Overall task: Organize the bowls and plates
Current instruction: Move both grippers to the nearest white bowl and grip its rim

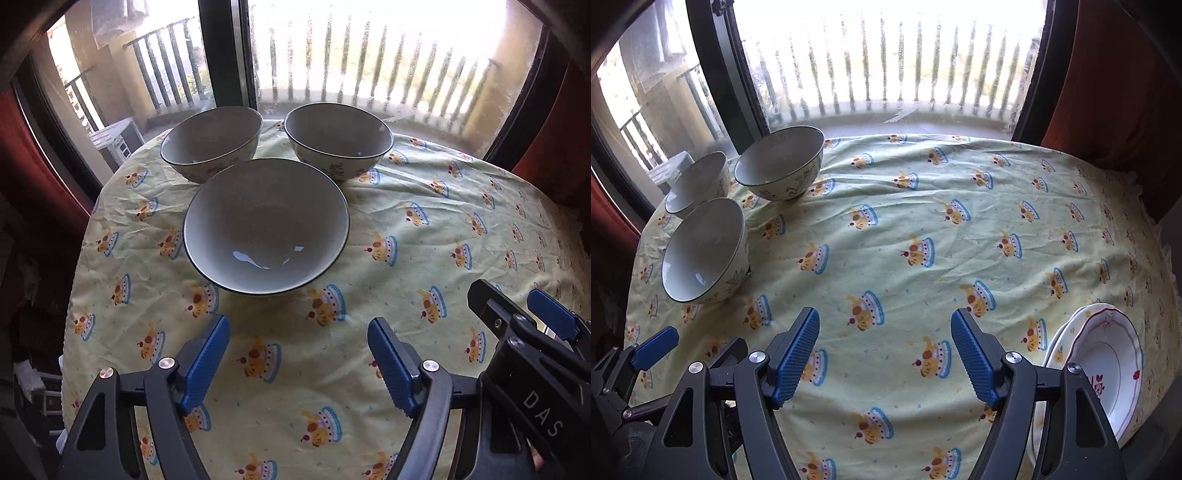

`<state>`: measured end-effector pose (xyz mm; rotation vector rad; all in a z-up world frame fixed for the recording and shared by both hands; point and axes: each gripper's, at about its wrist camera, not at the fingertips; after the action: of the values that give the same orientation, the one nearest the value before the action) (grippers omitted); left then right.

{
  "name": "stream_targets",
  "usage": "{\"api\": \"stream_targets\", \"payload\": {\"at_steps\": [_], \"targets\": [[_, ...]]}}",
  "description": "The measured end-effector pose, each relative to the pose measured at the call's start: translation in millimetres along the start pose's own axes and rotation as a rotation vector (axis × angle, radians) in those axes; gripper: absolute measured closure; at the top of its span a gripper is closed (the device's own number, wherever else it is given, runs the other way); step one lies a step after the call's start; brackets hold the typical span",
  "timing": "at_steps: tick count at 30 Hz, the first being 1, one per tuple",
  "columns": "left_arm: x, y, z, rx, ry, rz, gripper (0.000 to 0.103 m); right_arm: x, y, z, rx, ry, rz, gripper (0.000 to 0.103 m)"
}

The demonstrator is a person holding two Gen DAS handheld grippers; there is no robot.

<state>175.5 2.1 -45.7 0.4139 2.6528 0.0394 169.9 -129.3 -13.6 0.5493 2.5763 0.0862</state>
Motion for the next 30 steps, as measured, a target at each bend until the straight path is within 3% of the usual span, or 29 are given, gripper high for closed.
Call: {"api": "stream_targets", "payload": {"at_steps": [9,15,20,25,30], "targets": [[-26.0,50.9,15.4,-0.025,-0.059,-0.035,0.030,-23.4,61.6,17.5,-0.008,-0.015,0.009,0.026],[-37.9,73.2,38.8,-0.048,-0.054,-0.044,0.035,-32.6,92.4,38.7,-0.014,-0.005,-0.008,0.027],[-42.7,86.7,55.0,-0.037,-0.042,-0.061,0.049,-34.5,109.9,56.5,-0.013,0.017,-0.013,0.043],[-44.3,91.1,66.6,-0.033,-0.031,-0.054,0.064,-34.6,120.2,70.9,-0.016,0.041,-0.034,0.067],[-47.5,89.3,71.7,-0.045,-0.040,-0.011,0.076,-31.5,120.8,83.2,-0.071,0.083,0.014,0.084]]}}
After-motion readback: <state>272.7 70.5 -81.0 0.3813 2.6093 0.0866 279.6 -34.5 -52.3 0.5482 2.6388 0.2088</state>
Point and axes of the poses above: each gripper's, at about its wrist camera, not at the fingertips, and z roughly the way its jaws point, y to its left, x to its underside, and after that the axes turned 15 degrees about z, right-handed
